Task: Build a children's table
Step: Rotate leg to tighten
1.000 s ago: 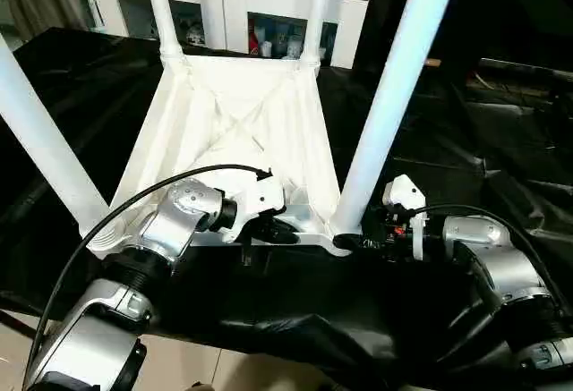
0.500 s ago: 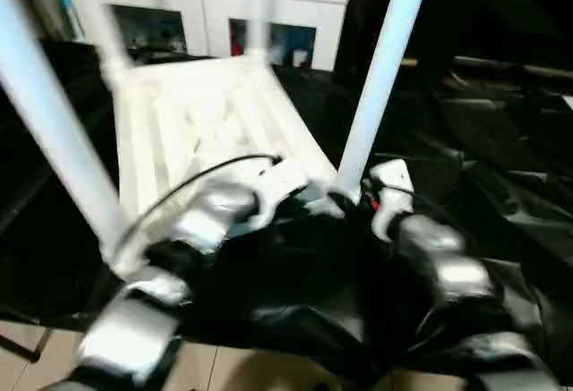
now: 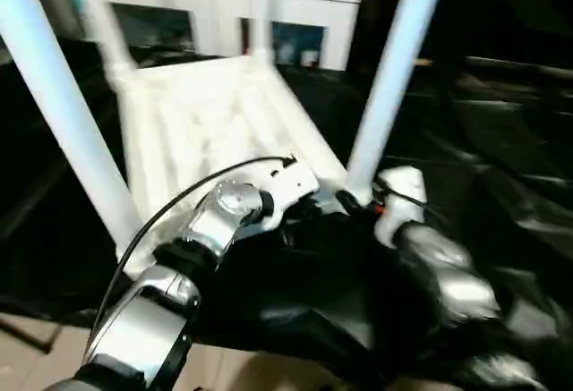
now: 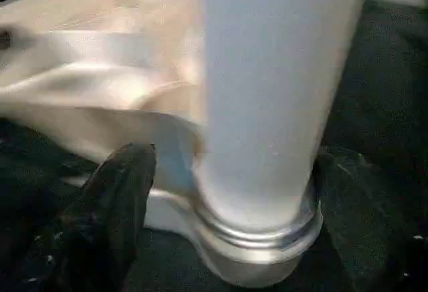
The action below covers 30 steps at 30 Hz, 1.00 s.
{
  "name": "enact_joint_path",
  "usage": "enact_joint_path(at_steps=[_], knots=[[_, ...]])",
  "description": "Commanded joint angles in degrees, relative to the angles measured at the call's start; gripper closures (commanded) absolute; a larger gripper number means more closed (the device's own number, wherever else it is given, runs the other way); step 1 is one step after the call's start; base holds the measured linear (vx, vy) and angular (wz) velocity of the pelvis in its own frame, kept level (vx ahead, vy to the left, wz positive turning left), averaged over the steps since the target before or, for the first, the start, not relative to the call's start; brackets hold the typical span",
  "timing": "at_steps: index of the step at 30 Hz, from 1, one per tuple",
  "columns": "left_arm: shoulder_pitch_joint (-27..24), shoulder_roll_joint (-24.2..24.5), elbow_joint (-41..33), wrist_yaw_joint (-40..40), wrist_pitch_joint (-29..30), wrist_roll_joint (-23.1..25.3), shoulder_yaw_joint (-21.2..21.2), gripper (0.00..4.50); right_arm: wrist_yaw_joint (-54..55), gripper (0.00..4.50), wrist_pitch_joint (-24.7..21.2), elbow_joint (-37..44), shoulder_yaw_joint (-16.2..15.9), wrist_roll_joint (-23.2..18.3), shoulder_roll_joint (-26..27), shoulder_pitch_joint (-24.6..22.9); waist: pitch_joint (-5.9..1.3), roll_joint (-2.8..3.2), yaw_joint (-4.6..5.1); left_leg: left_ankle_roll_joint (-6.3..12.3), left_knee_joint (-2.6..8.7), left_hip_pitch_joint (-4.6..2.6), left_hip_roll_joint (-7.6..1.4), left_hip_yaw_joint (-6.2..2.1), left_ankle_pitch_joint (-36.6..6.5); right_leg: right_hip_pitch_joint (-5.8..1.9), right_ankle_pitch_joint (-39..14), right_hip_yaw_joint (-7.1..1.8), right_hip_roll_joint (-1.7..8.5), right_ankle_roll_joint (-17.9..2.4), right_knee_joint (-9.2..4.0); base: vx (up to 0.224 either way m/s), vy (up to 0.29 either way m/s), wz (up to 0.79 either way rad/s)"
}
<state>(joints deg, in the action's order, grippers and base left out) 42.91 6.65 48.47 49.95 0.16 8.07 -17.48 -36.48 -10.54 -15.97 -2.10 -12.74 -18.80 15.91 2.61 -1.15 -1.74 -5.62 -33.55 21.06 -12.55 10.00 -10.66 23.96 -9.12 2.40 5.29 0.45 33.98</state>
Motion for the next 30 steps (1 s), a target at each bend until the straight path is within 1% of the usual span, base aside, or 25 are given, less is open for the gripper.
enact_joint_path(at_steps=[1, 2, 3, 4, 5, 6, 7, 9, 10, 11, 14, 16, 17, 18, 19, 20, 21, 22, 23, 24, 25, 26, 27, 28, 30], knots=[[-0.99, -1.12, -1.93, 1.55, -3.04, -3.96, 1.63, 4.5, -9.98, 0.73, -3.02, 5.54, -3.31, -2.41, -3.44, -2.16, -3.22, -1.26, -0.53, 6.09, 3.65, -0.45, -0.26, 0.9, -13.77, -3.11, -17.35, -1.5, 1.32, -9.85, -4.67, 0.0, 0.0, 0.0], [-1.03, -0.92, -2.34, 2.21, -2.91, -4.34, 1.84, 4.23, -11.94, 0.71, -3.12, 6.56, -3.49, -2.65, -5.2, -2.91, -3.22, -1.22, -0.52, 6.27, 3.65, -0.36, -0.24, 1.02, -13.88, -2.92, -17.16, -1.54, 1.3, -10.16, -4.63, 0.0, 0.0, 0.0], [-1.05, -0.71, -2.69, 2.97, -2.54, -4.78, 2.01, 4.06, -13.4, 0.71, -3.28, 7.06, -3.33, -2.76, -6.37, -3.39, -3.42, -1.25, -0.29, 6.06, 3.67, 0.18, -0.16, 0.91, -13.22, -3.11, -16.63, -1.37, 1.41, -10.43, -4.37, 0.0, 0.0, 0.0], [-1.18, -0.38, -3.54, 3.44, -1.76, -5.29, 2.34, 3.96, -15.15, 0.71, -2.99, 7.27, -2.9, -2.83, -7.96, -3.84, -3.47, -1.63, -0.19, 5.78, 3.66, 0.52, -0.08, 0.84, -12.54, -3.22, -16.39, -1.21, 1.48, -10.41, -4.26, 0.0, 0.0, 0.0], [-1.36, -0.1, -4.22, 4.12, -1.4, -5.64, 2.49, 3.92, -15.99, 0.71, -3.06, 7.48, -2.35, -2.92, -8.83, -4.06, -3.57, -1.54, -0.16, 5.63, 3.71, 0.59, -0.18, 0.68, -12.49, -3.31, -16.32, -1.13, 1.57, -10.54, -4.11, 0.0, 0.0, 0.0], [-1.68, 0.37, -5.3, 5.01, -0.96, -6.04, 2.63, 3.72, -17.0, 0.71, -3.19, 7.6, -1.42, -3.18, -9.95, -4.22, -3.63, -1.73, -0.31, 5.94, 3.45, 0.13, -0.42, 0.88, -11.6, -2.9, -14.5, -1.27, 1.6, -11.61, -4.1, 0.0, 0.0, 0.0], [-2.01, 0.96, -6.57, 5.34, -0.59, -6.31, 2.86, 3.72, -17.52, 0.71, -3.52, 7.88, -0.55, -3.48, -10.88, -4.15, -3.65, -2.08, -0.28, 6.11, 3.42, 0.32, -0.4, 0.87, -10.88, -3.07, -13.27, -1.25, 1.54, -12.04, -3.84, 0.0, 0.0, 0.0], [-2.22, 1.31, -7.3, 5.55, -0.52, -6.42, 3.04, 3.61, -17.8, 0.71, -4.04, 8.33, 0.02, -3.7, -11.42, -4.14, -3.58, -1.84, -0.33, 6.61, 3.35, 0.39, -0.32, 0.93, -9.54, -3.05, -11.14, -1.26, 1.42, -12.51, -3.58, 0.0, 0.0, 0.0], [-2.51, 1.83, -8.55, 5.48, -0.11, -6.79, 3.73, 3.55, -18.82, 0.71, -5.22, 9.98, 0.14, -4.92, -12.97, -4.61, -3.51, -2.06, -0.27, 6.73, 3.43, 0.5, -0.31, 0.82, -9.62, -3.34, -11.43, -1.2, 1.44, -12.35, -3.47, 0.0, 0.0, 0.0], [-2.87, 2.51, -10.01, 5.75, 0.72, -7.31, 4.37, 3.3, -19.83, 0.71, -6.52, 11.45, 0.18, -6.23, -14.18, -5.05, -3.54, -2.06, -0.32, 6.83, 3.33, 0.29, -0.41, 0.86, -9.52, -3.33, -11.17, -1.26, 1.48, -12.31, -3.47, 0.0, 0.0, 0.0], [-3.95, 4.1, -13.18, 7.22, 2.67, -8.27, 4.96, 3.2, -21.71, 0.71, -8.62, 13.78, 0.32, -8.78, -15.09, -5.64, -3.45, -2.01, -0.22, 6.85, 3.37, 0.23, -0.51, 0.86, -9.73, -3.23, -11.28, -1.28, 1.53, -12.53, -3.41, 0.0, 0.0, 0.0], [-6.61, 7.35, -18.89, 11.58, 6.92, -9.59, 4.36, 2.87, -20.32, 0.71, -9.46, 13.86, 0.34, -9.41, -12.32, -4.39, -3.29, -2.15, 0.0, 6.12, 3.49, 0.18, -0.54, 0.91, -10.39, -2.9, -12.76, -1.28, 1.49, -12.47, -3.48, 0.0, 0.0, 0.0], [-8.54, 9.72, -22.38, 14.36, 9.96, -10.19, 3.49, 2.87, -19.42, 0.71, -9.93, 13.8, -0.31, -9.64, -10.24, -3.63, -3.41, -2.31, 0.14, 5.39, 3.56, 0.03, -0.67, 0.86, -10.3, -2.92, -12.92, -1.32, 1.59, -12.73, -3.19, 0.0, 0.0, 0.0], [-9.11, 10.41, -23.4, 15.14, 10.86, -10.36, 3.21, 2.81, -19.17, 0.71, -10.08, 13.8, -0.53, -9.71, -9.65, -3.43, -3.27, -2.14, 0.09, 5.23, 3.66, 0.16, -0.6, 0.82, -10.39, -2.8, -13.58, -1.34, 1.61, -12.59, -3.26, 0.0, 0.0, 0.0], [-11.44, 12.78, -26.97, 17.41, 13.71, -10.65, 2.08, 2.76, -18.58, 0.71, -10.61, 13.82, -1.97, -9.87, -7.36, -2.76, -3.23, -2.29, 0.14, 4.58, 3.68, -0.19, -0.67, 0.92, -11.08, -2.58, -14.66, -1.35, 1.48, -12.19, -3.4, 0.0, 0.0, 0.0], [-12.43, 13.66, -28.33, 18.09, 14.7, -10.67, 1.6, 2.54, -18.44, 0.71, -10.83, 13.83, -2.76, -9.9, -6.43, -2.5, -3.3, -2.12, 0.22, 4.27, 3.75, -0.15, -0.71, 0.83, -10.87, -2.66, -14.41, -1.39, 1.52, -12.25, -3.16, 0.0, 0.0, 0.0], [-13.39, 14.01, -29.34, 18.27, 15.39, -10.71, 1.22, 2.54, -18.24, 0.71, -10.75, 13.59, -3.74, -9.54, -5.47, -2.19, -3.13, -2.12, 0.42, 3.77, 3.98, 0.02, -0.71, 0.76, -10.79, -2.62, -14.86, -1.32, 1.38, -11.86, -3.09, 0.0, 0.0, 0.0], [-13.98, 14.2, -29.95, 18.34, 15.82, -10.78, 0.98, 2.46, -18.11, 0.71, -10.68, 13.4, -4.36, -9.27, -4.86, -1.98, -3.1, -1.96, 0.39, 3.56, 3.92, -0.27, -0.73, 0.88, -11.29, -2.38, -15.13, -1.39, 1.32, -11.68, -3.31, 0.0, 0.0, 0.0], [-14.56, 13.79, -30.03, 16.98, 15.47, -10.2, 0.99, 2.42, -17.41, 0.71, -10.59, 12.72, -5.07, -8.86, -3.8, -1.39, -3.13, -2.38, 0.32, 3.3, 3.81, -0.55, -0.76, 1.06, -11.33, -2.22, -14.62, -1.49, 1.26, -11.71, -3.41, 0.0, 0.0, 0.0], [-15.02, 13.06, -29.66, 14.82, 14.74, -9.27, 1.17, 2.27, -15.41, 0.71, -9.68, 10.99, -5.67, -7.45, -2.16, -0.34, -3.02, -2.27, 0.08, 2.85, 3.87, -0.77, -0.88, 1.17, -11.6, -1.93, -14.29, -1.54, 1.3, -12.07, -3.4, 0.0, 0.0, 0.0], [-15.24, 12.26, -29.03, 12.66, 14.04, -8.4, 1.47, 2.27, -13.04, 0.71, -8.04, 8.84, -6.01, -5.8, -0.46, 0.84, -3.06, -2.25, 0.13, 2.14, 3.96, -0.51, -0.8, 1.06, -11.85, -2.12, -14.84, -1.5, 1.42, -11.82, -3.3, 0.0, 0.0, 0.0], [-15.36, 11.45, -28.48, 10.0, 13.74, -7.52, 1.88, 2.16, -9.99, 0.71, -6.47, 6.22, -6.11, -4.2, 1.48, 2.36, -2.98, -2.11, 0.08, 1.6, 4.04, -0.57, -0.71, 1.06, -12.06, -2.04, -15.38, -1.5, 1.38, -11.35, -3.44, 0.0, 0.0, 0.0], [-15.32, 10.88, -27.98, 8.02, 13.62, -6.9, 2.22, 2.05, -7.25, 0.71, -5.29, 3.98, -5.96, -2.84, 2.96, 3.63, -3.0, -2.28, 0.22, 0.74, 4.02, -0.76, -0.78, 1.1, -12.46, -1.77, -15.37, -1.56, 1.42, -11.18, -3.44, 0.0, 0.0, 0.0], [-15.37, 10.54, -28.0, 5.65, 14.07, -6.01, 2.35, 2.02, -2.59, 0.71, -3.06, 0.29, -5.04, -0.91, 5.57, 5.73, -3.01, -2.46, 0.41, -0.04, 4.12, -0.33, -0.56, 0.95, -12.49, -2.15, -16.28, -1.54, 1.48, -10.59, -3.39, 0.0, 0.0, 0.0], [-15.72, 10.54, -28.65, 2.74, 15.39, -4.97, 2.15, 1.84, 1.03, 0.71, -1.1, -3.99, -3.7, -0.86, 9.29, 8.36, -3.13, -2.44, 0.5, -0.88, 4.18, -0.35, -0.46, 0.8, -13.52, -2.19, -17.62, -1.59, 1.54, -9.22, -3.52, 0.0, 0.0, 0.0]])
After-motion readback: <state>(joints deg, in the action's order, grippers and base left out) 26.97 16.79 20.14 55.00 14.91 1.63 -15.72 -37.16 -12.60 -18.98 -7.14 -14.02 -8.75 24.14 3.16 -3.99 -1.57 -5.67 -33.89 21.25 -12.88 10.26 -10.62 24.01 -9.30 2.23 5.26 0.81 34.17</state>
